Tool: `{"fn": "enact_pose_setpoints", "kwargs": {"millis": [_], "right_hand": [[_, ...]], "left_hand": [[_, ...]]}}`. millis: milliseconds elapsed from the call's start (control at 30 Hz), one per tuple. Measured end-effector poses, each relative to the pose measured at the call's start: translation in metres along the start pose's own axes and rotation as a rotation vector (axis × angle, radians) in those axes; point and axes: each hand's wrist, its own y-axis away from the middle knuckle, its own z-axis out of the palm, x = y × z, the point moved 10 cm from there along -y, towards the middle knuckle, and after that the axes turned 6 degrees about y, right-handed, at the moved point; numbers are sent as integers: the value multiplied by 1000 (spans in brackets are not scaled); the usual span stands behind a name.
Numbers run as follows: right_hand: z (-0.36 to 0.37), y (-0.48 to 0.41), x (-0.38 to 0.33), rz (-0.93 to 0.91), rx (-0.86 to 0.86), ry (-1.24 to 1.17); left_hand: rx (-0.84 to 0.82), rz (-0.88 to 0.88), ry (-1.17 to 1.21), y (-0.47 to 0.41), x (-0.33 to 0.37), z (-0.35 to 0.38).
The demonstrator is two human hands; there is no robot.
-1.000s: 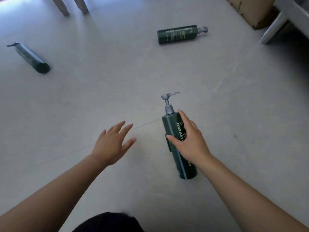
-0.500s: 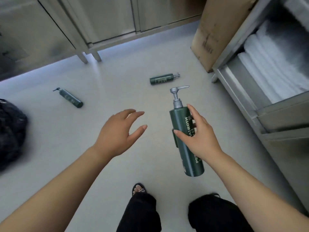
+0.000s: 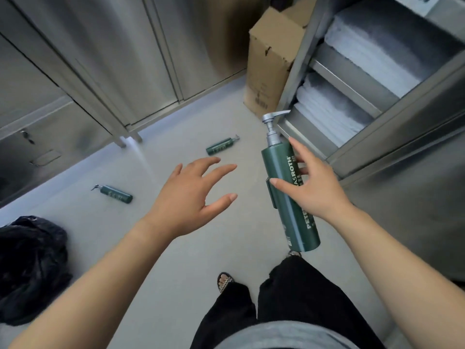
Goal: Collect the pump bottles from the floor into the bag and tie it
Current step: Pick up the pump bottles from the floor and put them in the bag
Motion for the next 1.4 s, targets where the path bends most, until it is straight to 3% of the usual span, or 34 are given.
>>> {"fn": "enact_pose_setpoints", "kwargs": {"millis": [233,567,900,1033,1400], "right_hand": [[-14,-41,14,42,27,-61],[-59,-197,42,49,19,-143],[-54,-301,32,33,-25,-117],[-56,-323,33,101,58,-99],[-28,-342,28,455,332,-3]], "left_hand": [[-50,-5,-14,-60,-8,-2],[-144,-92,-64,-194,-26,-23],[-148,-95,-76,-295,-67,-71],[-219,4,-84,-338,-88,-76],[-422,485,-171,-454,-130,-106]]}}
